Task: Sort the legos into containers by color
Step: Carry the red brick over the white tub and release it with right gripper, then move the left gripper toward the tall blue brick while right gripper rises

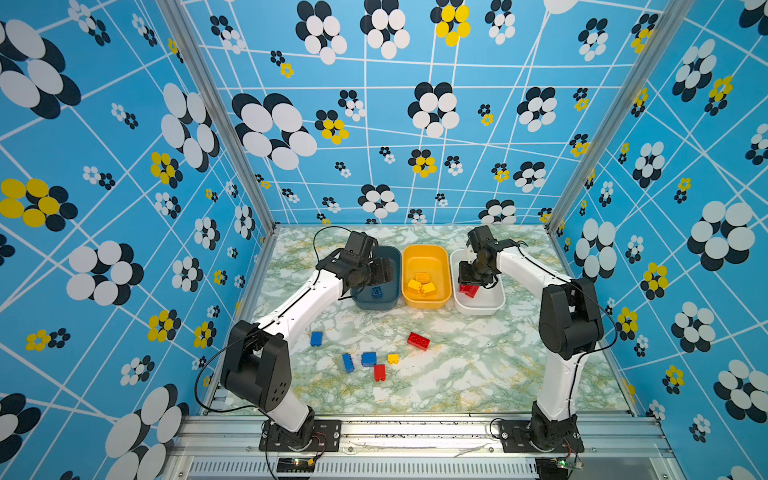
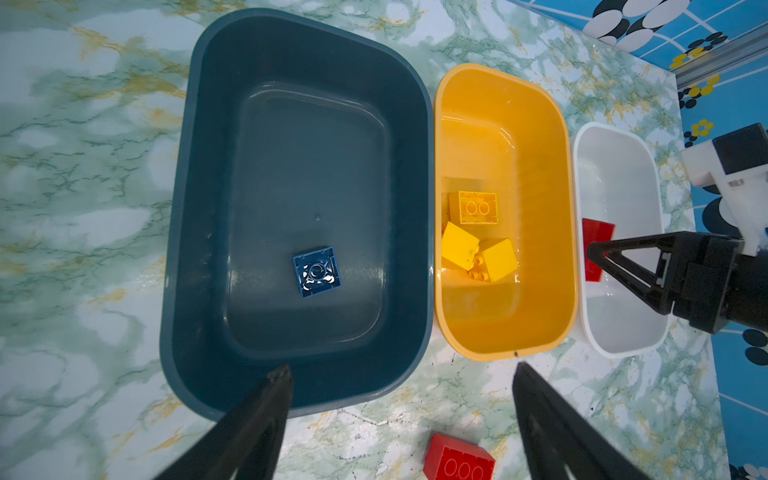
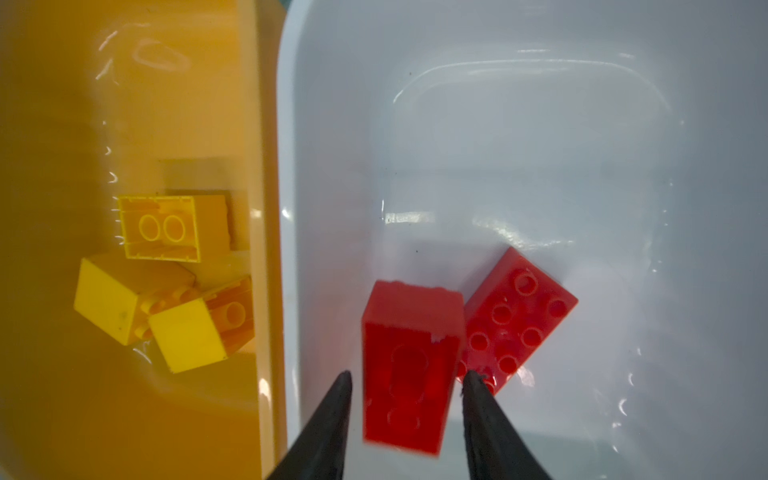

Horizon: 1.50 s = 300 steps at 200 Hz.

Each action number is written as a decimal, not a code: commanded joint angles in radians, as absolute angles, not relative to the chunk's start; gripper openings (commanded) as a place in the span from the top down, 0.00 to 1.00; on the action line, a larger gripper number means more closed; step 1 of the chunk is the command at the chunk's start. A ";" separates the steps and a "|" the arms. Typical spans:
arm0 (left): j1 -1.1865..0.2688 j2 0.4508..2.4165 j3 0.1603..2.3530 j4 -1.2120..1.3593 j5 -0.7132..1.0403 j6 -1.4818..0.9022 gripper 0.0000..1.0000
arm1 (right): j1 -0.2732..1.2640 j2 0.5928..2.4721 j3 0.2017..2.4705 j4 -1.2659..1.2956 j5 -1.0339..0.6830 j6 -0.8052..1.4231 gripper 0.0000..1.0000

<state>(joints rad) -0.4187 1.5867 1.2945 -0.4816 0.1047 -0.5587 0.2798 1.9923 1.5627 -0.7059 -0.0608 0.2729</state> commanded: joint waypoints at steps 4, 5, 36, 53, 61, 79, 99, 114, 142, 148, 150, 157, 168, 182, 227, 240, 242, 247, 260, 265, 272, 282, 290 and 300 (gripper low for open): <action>-0.403 1.541 1.266 -0.509 0.092 -0.562 0.15 | 0.277 2.005 1.591 -0.752 -0.069 0.267 0.43; -0.402 1.540 1.265 -0.510 0.092 -0.562 0.15 | 0.278 2.005 1.594 -0.751 -0.069 0.268 0.42; -0.383 1.513 1.235 -0.533 0.092 -0.564 0.15 | 0.278 1.994 1.591 -0.757 -0.070 0.273 0.39; -0.372 1.498 1.219 -0.547 0.089 -0.563 0.15 | 0.278 1.978 1.592 -0.761 -0.069 0.279 0.39; -0.367 1.492 1.213 -0.556 0.082 -0.567 0.15 | 0.278 1.968 1.592 -0.761 -0.069 0.284 0.39; -0.354 1.480 1.196 -0.574 0.077 -0.570 0.15 | 0.278 1.946 1.592 -0.765 -0.071 0.288 0.37; -0.343 1.467 1.181 -0.597 0.065 -0.571 0.15 | 0.277 1.920 1.589 -0.774 -0.074 0.291 0.34; -0.334 1.460 1.166 -0.613 0.054 -0.570 0.14 | 0.277 1.901 1.581 -0.779 -0.077 0.293 0.32; -0.302 1.457 1.127 -0.649 0.048 -0.578 0.13 | 0.277 1.855 1.551 -0.780 -0.090 0.302 0.28; -0.294 1.457 1.118 -0.656 0.046 -0.578 0.12 | 0.278 1.845 1.539 -0.778 -0.093 0.306 0.28; -0.291 1.457 1.114 -0.658 0.045 -0.577 0.12 | 0.277 1.841 1.537 -0.778 -0.095 0.307 0.27; -0.282 1.454 1.100 -0.664 0.038 -0.575 0.11 | 0.277 1.830 1.528 -0.778 -0.098 0.311 0.27; -0.263 1.446 1.068 -0.658 0.032 -0.571 0.10 | 0.277 1.810 1.511 -0.777 -0.101 0.317 0.26; -0.234 1.437 1.015 -0.634 0.036 -0.572 0.09 | 0.277 1.785 1.485 -0.765 -0.107 0.325 0.26; -0.151 1.431 0.922 -0.586 0.048 -0.571 0.06 | 0.278 1.736 1.413 -0.745 -0.107 0.348 0.25; -0.126 1.433 0.909 -0.586 0.050 -0.566 0.04 | 0.278 1.718 1.395 -0.739 -0.107 0.354 0.25; -0.122 1.434 0.907 -0.586 0.050 -0.565 0.04 | 0.277 1.716 1.392 -0.738 -0.106 0.355 0.25; -0.112 1.435 0.901 -0.588 0.051 -0.561 0.03 | 0.277 1.711 1.387 -0.737 -0.104 0.356 0.25; -0.088 1.440 0.888 -0.592 0.048 -0.553 0.03 | 0.278 1.698 1.375 -0.733 -0.098 0.360 0.25; -0.079 1.440 0.883 -0.592 0.048 -0.550 0.03 | 0.278 1.694 1.371 -0.733 -0.097 0.360 0.25; -0.066 1.441 0.876 -0.592 0.047 -0.546 0.03 | 0.278 1.690 1.367 -0.732 -0.096 0.363 0.25; -0.048 1.440 0.867 -0.590 0.045 -0.541 0.03 | 0.278 1.683 1.363 -0.732 -0.095 0.364 0.25; -0.033 1.440 0.860 -0.587 0.044 -0.539 0.03 | 0.277 1.680 1.360 -0.733 -0.094 0.365 0.25; -0.015 1.444 0.852 -0.580 0.053 -0.535 0.03 | 0.278 1.673 1.356 -0.732 -0.092 0.367 0.25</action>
